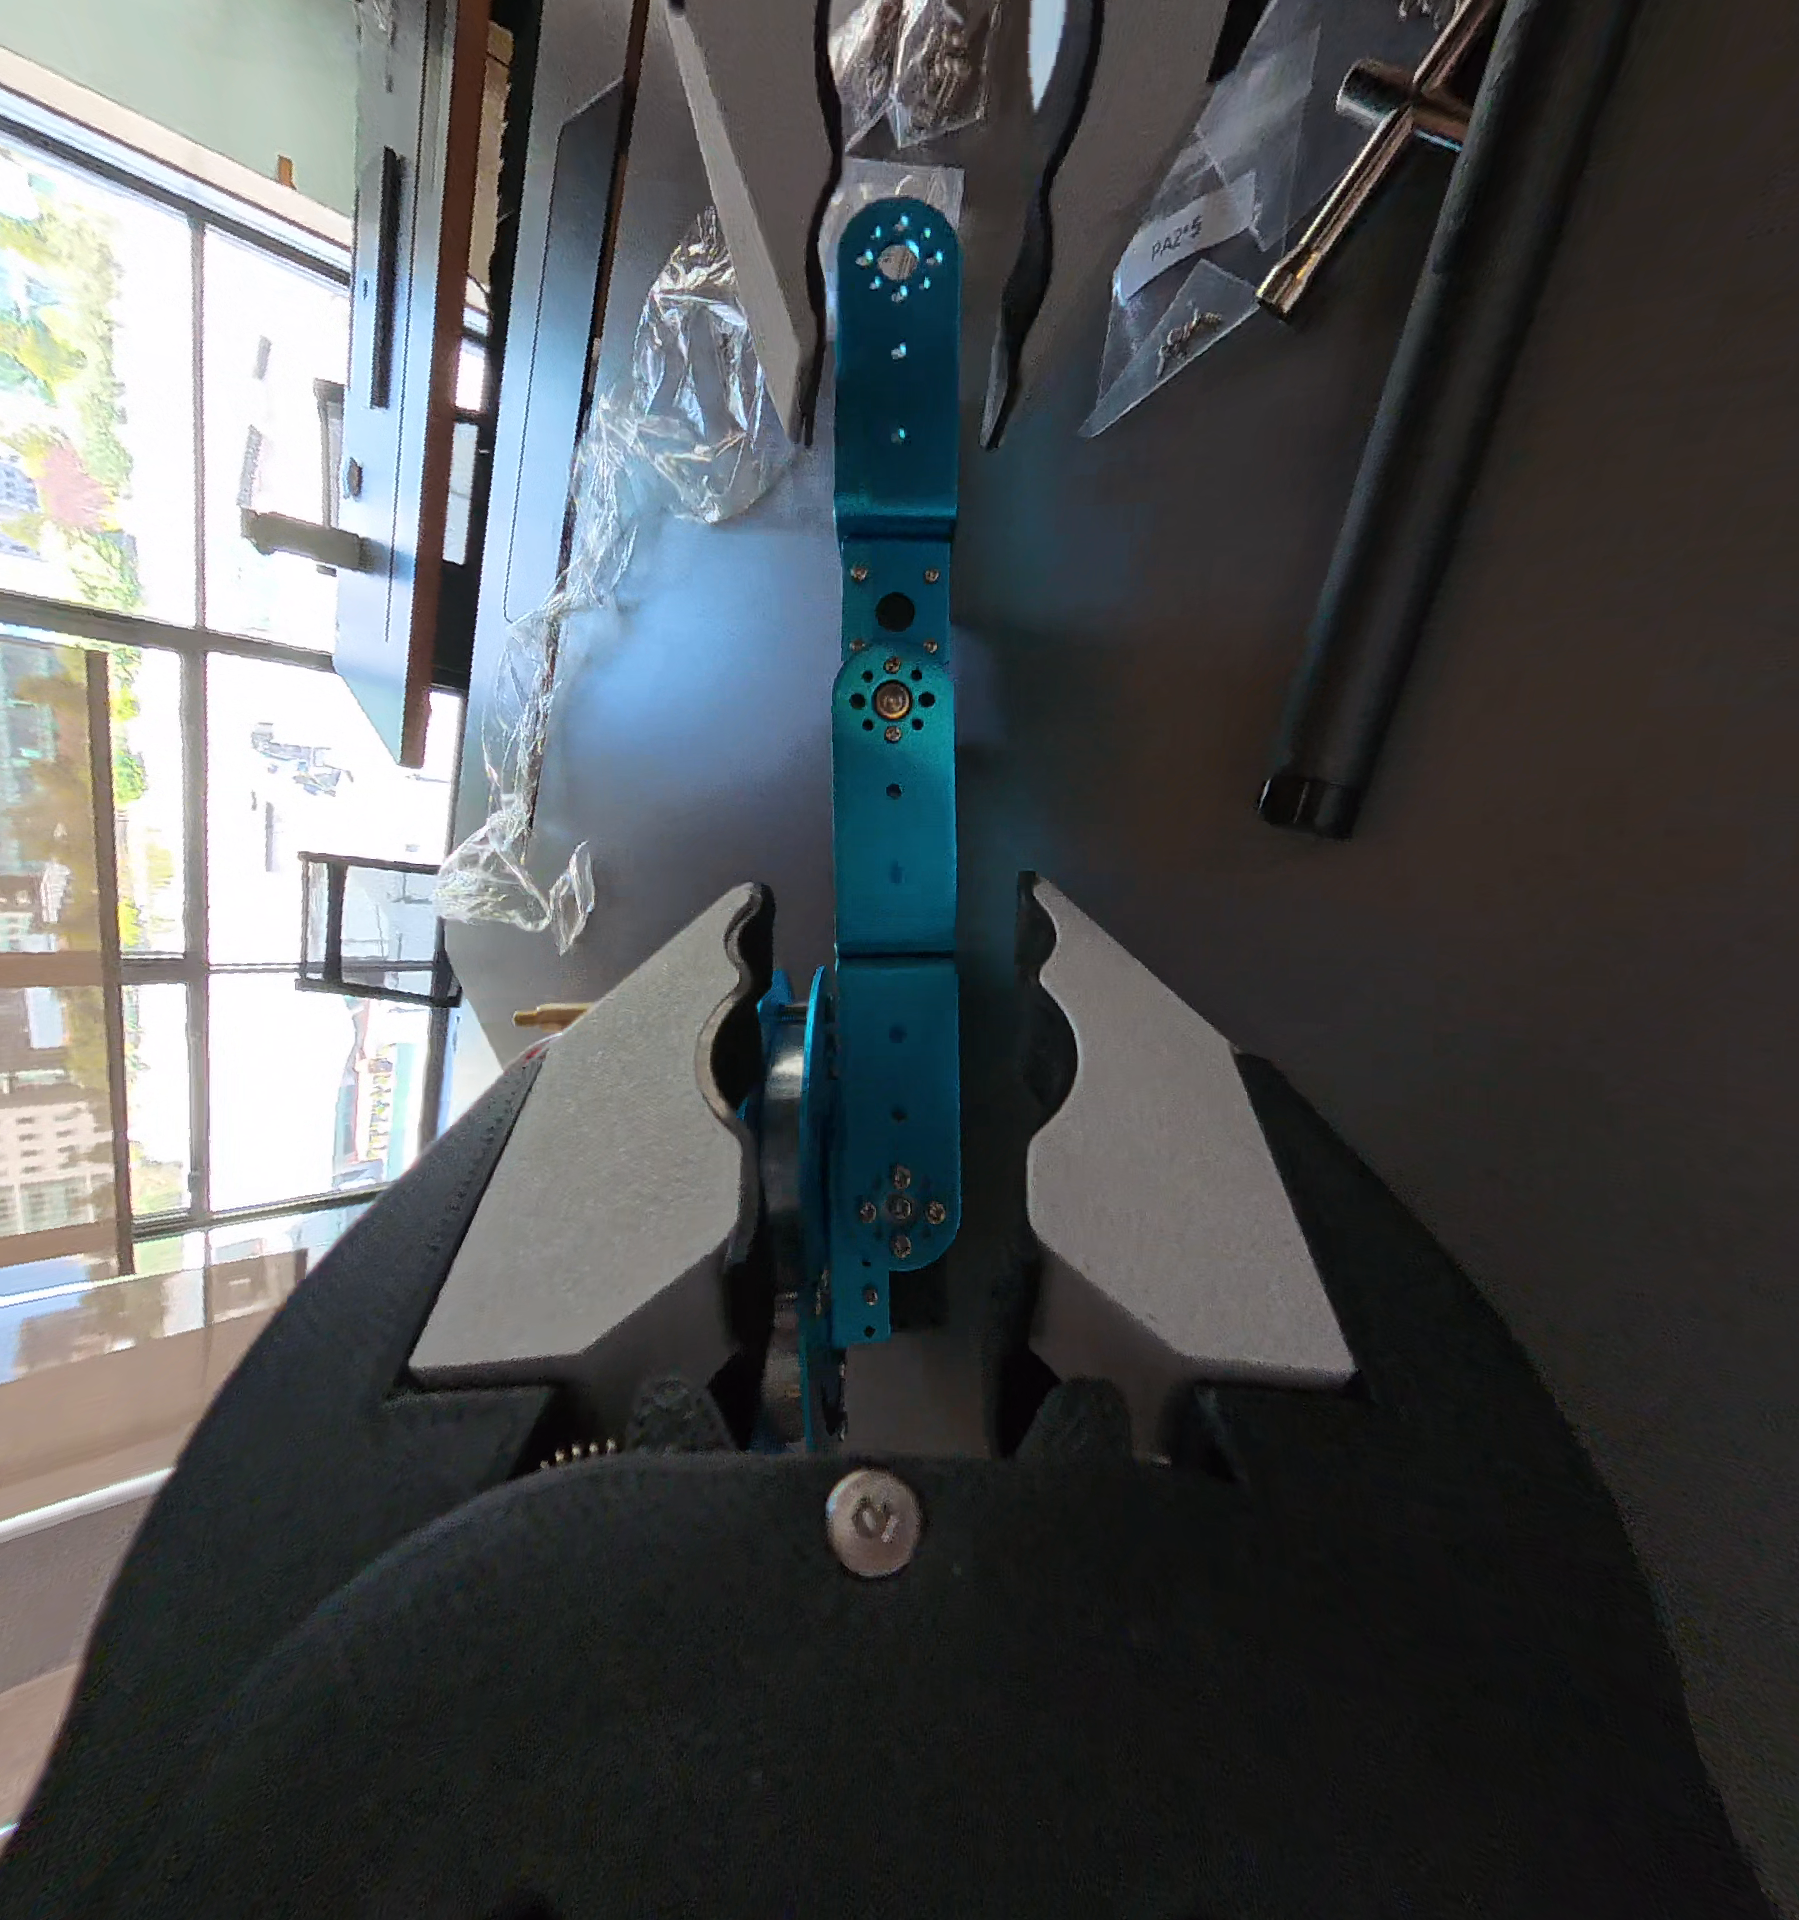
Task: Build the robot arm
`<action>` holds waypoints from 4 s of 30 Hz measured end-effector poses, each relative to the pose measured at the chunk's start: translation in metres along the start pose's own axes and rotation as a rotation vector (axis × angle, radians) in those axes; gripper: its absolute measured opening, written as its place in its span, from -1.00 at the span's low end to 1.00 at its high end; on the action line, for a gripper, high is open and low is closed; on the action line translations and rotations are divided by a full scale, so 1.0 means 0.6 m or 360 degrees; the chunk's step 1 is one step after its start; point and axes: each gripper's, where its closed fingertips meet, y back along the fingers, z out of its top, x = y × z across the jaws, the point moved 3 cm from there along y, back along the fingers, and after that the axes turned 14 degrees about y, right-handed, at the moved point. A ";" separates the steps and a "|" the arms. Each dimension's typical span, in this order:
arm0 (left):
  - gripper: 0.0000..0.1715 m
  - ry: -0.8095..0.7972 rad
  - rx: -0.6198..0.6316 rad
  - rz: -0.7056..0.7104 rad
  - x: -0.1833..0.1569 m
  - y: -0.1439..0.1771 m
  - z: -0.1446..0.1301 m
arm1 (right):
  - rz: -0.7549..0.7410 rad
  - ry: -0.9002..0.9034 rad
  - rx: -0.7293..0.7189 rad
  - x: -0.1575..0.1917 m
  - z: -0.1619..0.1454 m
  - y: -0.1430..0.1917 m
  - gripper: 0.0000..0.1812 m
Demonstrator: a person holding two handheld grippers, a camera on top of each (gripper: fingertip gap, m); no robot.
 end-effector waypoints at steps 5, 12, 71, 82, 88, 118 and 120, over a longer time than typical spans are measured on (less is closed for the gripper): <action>-0.54 -0.0128 0.0025 0.0035 -0.001 -0.016 -0.001 | -0.0059 0.0071 0.0012 -0.002 0.004 -0.002 -0.71; -0.67 -0.0334 0.0048 0.0082 -0.004 -0.026 0.001 | -0.0070 0.0089 0.0006 -0.001 0.007 -0.001 -0.71; -0.40 0.1499 -0.0283 0.0180 -0.078 0.362 -0.028 | 0.1500 -0.0798 0.0353 0.064 0.117 0.033 -0.71; -0.43 0.1603 -0.0628 -0.0208 -0.030 0.284 -0.001 | 0.1254 -0.1434 0.0055 -0.019 0.113 0.136 -0.82; -0.48 0.1536 -0.0848 -0.0781 -0.045 0.189 0.197 | 0.0563 -0.1834 -0.0369 -0.090 0.033 0.289 -0.82; -0.82 0.1307 -0.1029 -0.0988 -0.160 -0.042 0.686 | 0.0617 -0.1720 -0.0657 0.060 -0.234 0.520 -0.82; -0.82 0.1356 -0.1052 -0.0964 -0.160 -0.042 0.677 | 0.0633 -0.1687 -0.0644 0.061 -0.233 0.516 -0.82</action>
